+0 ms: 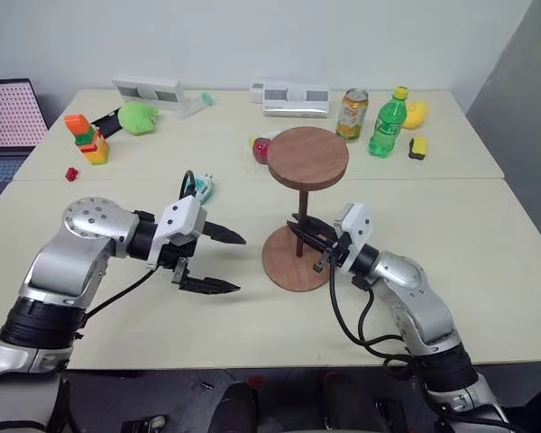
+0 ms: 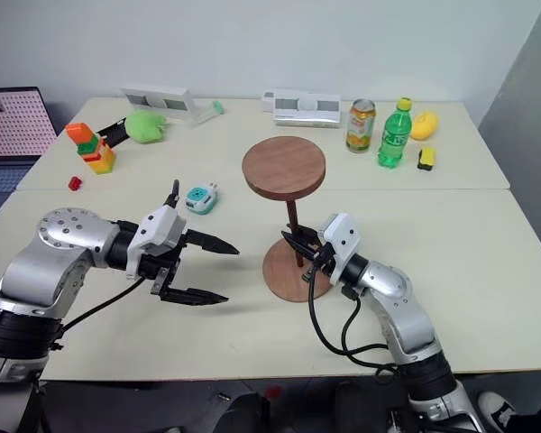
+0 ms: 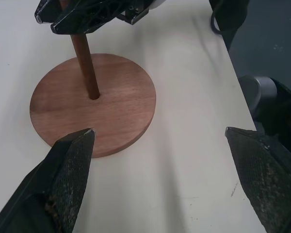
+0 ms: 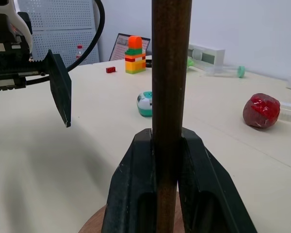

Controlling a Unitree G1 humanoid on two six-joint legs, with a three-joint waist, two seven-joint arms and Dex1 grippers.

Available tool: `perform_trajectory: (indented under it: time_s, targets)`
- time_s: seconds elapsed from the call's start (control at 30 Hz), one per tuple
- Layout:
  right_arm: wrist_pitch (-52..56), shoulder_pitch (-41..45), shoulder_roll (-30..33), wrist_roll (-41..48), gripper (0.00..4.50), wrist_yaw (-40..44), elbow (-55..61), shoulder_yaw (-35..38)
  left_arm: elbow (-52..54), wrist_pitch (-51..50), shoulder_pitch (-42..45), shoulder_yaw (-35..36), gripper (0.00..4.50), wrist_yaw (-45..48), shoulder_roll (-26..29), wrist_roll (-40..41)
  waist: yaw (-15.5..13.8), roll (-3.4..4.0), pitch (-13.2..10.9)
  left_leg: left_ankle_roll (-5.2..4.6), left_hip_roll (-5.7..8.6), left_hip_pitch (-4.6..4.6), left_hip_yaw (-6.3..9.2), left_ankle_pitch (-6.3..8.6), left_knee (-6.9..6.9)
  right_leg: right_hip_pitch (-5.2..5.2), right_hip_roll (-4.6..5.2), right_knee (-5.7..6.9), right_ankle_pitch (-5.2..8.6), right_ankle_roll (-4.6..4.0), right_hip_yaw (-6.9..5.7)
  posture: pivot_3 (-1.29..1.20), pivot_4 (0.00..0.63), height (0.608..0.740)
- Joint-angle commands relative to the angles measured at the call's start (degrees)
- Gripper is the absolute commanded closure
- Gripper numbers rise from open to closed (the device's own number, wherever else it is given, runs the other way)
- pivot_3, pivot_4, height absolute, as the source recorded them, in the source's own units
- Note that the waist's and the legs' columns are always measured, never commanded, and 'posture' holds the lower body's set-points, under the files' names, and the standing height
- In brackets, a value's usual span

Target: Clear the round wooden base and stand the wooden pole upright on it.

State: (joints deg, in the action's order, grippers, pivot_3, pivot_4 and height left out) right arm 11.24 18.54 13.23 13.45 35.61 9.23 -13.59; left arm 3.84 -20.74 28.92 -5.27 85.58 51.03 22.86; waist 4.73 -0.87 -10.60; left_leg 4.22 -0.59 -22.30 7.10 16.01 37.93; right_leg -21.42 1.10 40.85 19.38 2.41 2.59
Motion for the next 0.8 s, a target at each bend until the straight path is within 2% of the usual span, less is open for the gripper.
perform_trajectory:
  time_s: [0.03,0.3,0.63,0.67,0.73,0.8]
  targets:
    - [1.71,-1.45,0.82,-2.72,4.26,1.22,-4.42,-3.13,1.35,0.80,0.17,0.58,0.00,-0.24,0.11,0.31,0.01,0.00,0.00,0.00,0.00,0.05,-0.01,0.00,-0.02,0.03,0.00,0.00,0.00,0.00,0.01,0.00,0.150,0.740]
    - [1.42,-4.80,1.26,-3.43,4.26,1.41,-6.99,-3.59,2.04,0.23,-0.11,1.02,0.00,-0.22,0.69,0.66,0.01,-0.01,0.15,-0.01,-0.01,0.31,-0.03,0.01,-0.09,0.22,-0.01,-0.01,0.02,-0.03,0.04,0.00,0.150,0.740]
    - [1.45,-3.95,0.65,-3.27,4.26,0.96,-6.37,-3.51,2.07,-0.12,0.55,0.80,0.00,-0.36,0.28,0.79,0.00,-0.02,0.49,-0.02,-0.01,0.36,-0.02,0.01,-0.13,0.29,-0.01,-0.05,0.06,-0.06,0.03,0.00,0.150,0.740]
    - [1.60,-3.86,0.63,-3.19,3.55,0.90,-6.14,-3.42,2.10,-0.14,0.55,0.79,0.00,-0.38,0.25,0.80,0.00,-0.03,0.49,-0.02,-0.01,0.36,-0.02,0.01,-0.13,0.29,-0.01,-0.05,0.06,-0.06,0.03,0.00,0.150,0.740]
    - [2.05,-3.62,0.54,-2.36,3.17,1.22,-5.00,-2.97,2.18,-0.18,0.54,0.80,0.00,-0.37,0.20,0.89,-0.07,-0.04,0.43,-0.02,-0.01,0.36,0.00,0.01,-0.14,0.28,-0.02,-0.05,0.06,-0.07,0.01,0.00,0.150,0.740]
    - [2.57,-3.41,0.38,-1.88,2.54,1.58,-3.90,-2.47,2.21,-0.26,0.61,0.80,0.00,-0.40,0.14,0.94,-0.09,0.00,0.31,-0.02,0.01,0.21,-0.03,0.01,-0.13,0.11,-0.01,-0.02,0.09,-0.12,0.05,0.00,0.150,0.740]
